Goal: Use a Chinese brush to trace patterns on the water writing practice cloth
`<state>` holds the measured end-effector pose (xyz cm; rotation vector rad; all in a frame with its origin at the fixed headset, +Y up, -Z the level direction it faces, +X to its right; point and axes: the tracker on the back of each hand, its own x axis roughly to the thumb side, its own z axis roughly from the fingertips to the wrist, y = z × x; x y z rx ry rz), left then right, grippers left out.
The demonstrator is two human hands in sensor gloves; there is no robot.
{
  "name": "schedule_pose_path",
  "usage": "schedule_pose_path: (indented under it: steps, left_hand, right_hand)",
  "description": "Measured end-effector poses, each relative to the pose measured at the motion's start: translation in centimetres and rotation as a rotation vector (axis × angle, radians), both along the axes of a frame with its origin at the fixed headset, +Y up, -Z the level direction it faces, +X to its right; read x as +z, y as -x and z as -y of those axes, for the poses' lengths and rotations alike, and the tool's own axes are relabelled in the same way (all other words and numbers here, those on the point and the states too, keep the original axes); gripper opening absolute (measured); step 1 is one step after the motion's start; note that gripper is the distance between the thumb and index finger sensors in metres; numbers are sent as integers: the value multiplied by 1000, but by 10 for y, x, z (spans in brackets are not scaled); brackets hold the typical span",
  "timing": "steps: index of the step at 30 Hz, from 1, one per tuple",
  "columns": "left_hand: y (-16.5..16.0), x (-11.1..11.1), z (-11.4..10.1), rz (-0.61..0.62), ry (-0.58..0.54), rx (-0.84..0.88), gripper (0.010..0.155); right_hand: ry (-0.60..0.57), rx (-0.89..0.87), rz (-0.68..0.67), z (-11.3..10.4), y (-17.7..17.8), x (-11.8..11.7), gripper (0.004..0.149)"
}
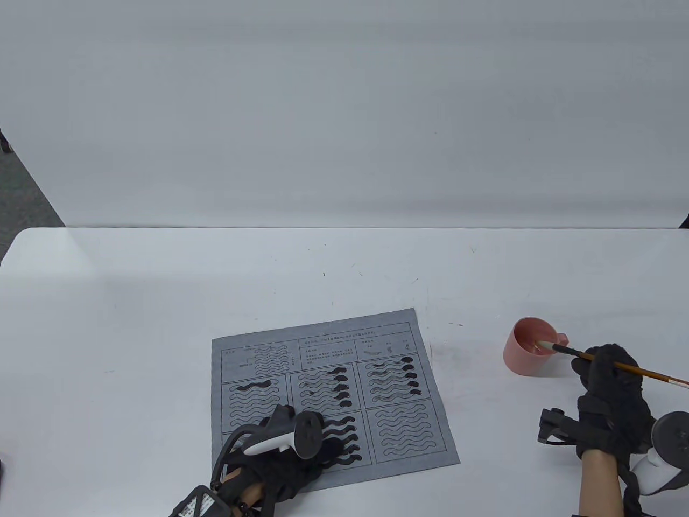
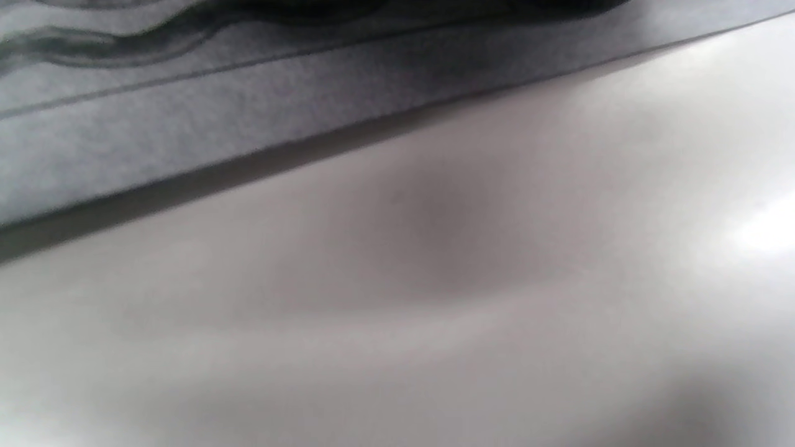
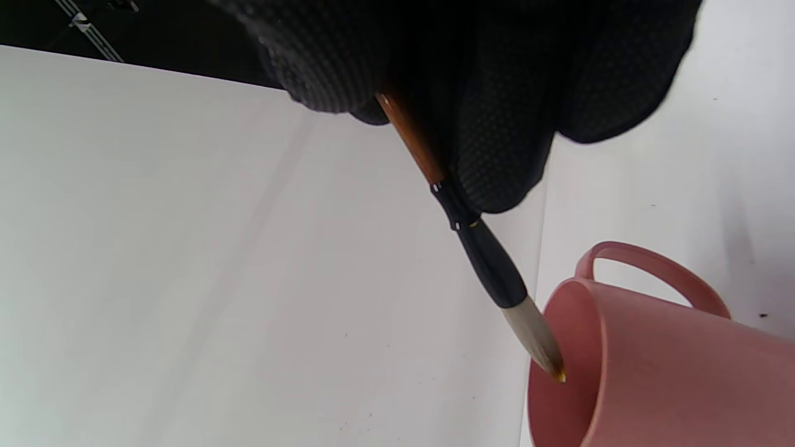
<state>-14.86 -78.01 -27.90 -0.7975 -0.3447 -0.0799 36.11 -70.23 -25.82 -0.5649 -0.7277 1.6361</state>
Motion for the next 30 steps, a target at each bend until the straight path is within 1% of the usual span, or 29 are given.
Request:
schedule_pose_path:
  steps: [4,9,13,14,16,18,23,26,30]
  left_hand:
    - [0,0,0,0,0,0,60]
    - [0,0,0,0,1,-1,60]
    - [0,0,1,1,0,-1,60]
    - [0,0,1,0,1,-1,60]
    - [0,0,1,0,1,0,60]
    - [0,0,1,0,2,0,60]
    - [0,0,1,1,1,-2,60]
    - [0,0,1,0,2,-1,60]
    - [0,0,2,0,4,0,60]
  right_hand:
    - [41,-19,25,2,-7,3,36]
    - [55,-56,81,3,-22,12,37]
    - [48,-116,118,7,-31,16,38]
    - [36,-137,111,8,-31,16,38]
    - [-43,-198,73,8,-26,14,38]
    - [-78,-204,9,7,-20,10,37]
    - [-51,-176,-74,10,-8,2,38]
    - [-31,-206,-110,16,-4,-3,39]
    - [-17,-265,-115,23,-6,-5,39]
